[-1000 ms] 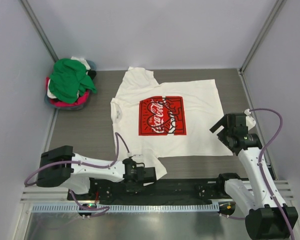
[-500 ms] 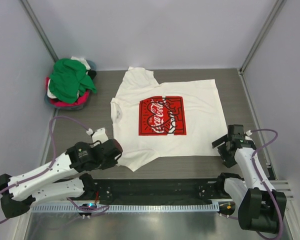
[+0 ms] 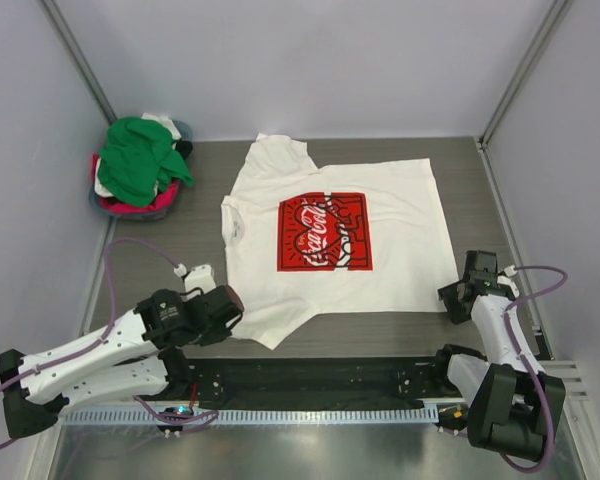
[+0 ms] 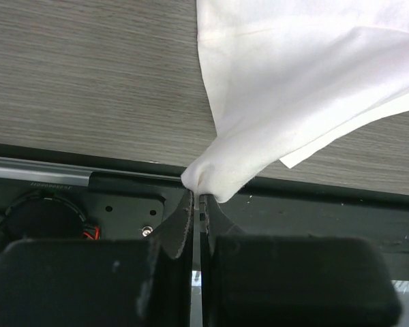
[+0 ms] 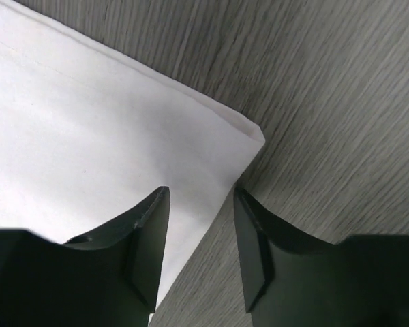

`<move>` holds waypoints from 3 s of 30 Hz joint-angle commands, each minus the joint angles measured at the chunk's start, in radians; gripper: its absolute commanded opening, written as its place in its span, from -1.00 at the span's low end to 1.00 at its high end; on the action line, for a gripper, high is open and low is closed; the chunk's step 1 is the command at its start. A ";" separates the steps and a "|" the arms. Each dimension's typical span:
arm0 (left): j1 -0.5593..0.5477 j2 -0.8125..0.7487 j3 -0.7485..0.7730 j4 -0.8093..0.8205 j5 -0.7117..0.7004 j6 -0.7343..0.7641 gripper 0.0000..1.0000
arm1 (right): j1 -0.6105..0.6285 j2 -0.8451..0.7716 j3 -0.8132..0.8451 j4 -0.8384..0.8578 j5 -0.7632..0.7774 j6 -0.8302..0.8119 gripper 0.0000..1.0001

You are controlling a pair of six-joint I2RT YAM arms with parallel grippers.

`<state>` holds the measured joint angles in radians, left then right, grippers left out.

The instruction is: Fold and stack the t-shirts

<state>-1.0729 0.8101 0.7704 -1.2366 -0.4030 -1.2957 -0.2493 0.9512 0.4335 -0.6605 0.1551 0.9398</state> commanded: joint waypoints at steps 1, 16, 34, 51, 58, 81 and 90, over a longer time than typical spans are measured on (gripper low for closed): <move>0.004 -0.012 -0.014 0.009 -0.002 0.007 -1.00 | -0.007 0.024 -0.036 0.081 0.004 -0.002 -0.06; 0.004 -0.002 0.055 -0.021 0.018 -0.014 -1.00 | -0.021 0.014 -0.007 0.052 -0.112 -0.053 -0.98; 0.257 0.464 0.656 0.057 -0.028 0.469 -1.00 | -0.019 0.068 0.369 -0.061 -0.196 -0.199 -0.97; 0.629 0.961 1.089 0.146 0.164 0.792 -1.00 | 0.001 0.549 0.697 0.024 -0.247 -0.213 -0.98; 0.689 1.155 1.300 0.123 0.182 0.852 -1.00 | 0.022 0.722 0.812 0.038 -0.250 -0.207 -0.98; 0.838 0.866 0.764 0.325 0.360 0.661 0.25 | 0.048 0.641 0.770 -0.001 -0.267 -0.341 0.60; 0.827 0.624 0.255 0.592 0.398 0.595 0.13 | 0.025 0.505 0.518 0.087 -0.341 -0.361 0.56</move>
<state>-0.2413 1.4464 1.0962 -0.8013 -0.0299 -0.6617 -0.2123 1.4792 0.9543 -0.6502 -0.1417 0.6079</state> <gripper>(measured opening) 0.566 0.787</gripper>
